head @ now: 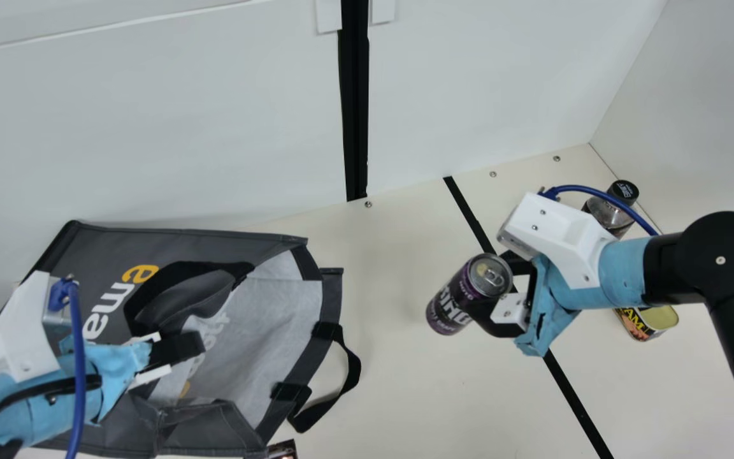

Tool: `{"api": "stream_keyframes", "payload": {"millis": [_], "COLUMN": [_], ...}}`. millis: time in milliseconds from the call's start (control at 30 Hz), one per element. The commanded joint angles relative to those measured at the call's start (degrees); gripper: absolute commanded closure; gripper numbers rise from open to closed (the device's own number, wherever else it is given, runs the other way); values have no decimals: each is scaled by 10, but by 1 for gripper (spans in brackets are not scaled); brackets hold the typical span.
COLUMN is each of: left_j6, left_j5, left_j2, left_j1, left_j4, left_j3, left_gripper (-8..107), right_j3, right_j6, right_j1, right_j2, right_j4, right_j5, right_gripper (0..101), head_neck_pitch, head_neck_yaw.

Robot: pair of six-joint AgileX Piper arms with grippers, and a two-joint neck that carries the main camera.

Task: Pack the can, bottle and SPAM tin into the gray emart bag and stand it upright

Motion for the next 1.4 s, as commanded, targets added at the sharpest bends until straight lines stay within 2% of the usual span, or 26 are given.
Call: {"api": "stream_keyframes", "payload": {"millis": [0, 300, 767, 1367], "left_j6": [0, 0, 0, 0], "left_j5": [0, 0, 0, 0], "left_j2": [0, 0, 0, 0], "left_j1": [0, 0, 0, 0], "left_j4": [0, 0, 0, 0], "left_j3": [0, 0, 0, 0], "left_gripper": [107, 107, 107, 107], "right_j3": [-2, -20, -57, -68], "right_j6": [14, 96, 227, 278], "right_j1": [8, 59, 147, 207], "right_j2": [-3, -19, -55, -75], "right_j4": [17, 70, 114, 124], "right_j5": [0, 0, 0, 0], "right_gripper": [101, 101, 101, 101], "head_neck_pitch": [-13, -13, -13, -13], "head_neck_yaw": [0, 0, 0, 0]}}
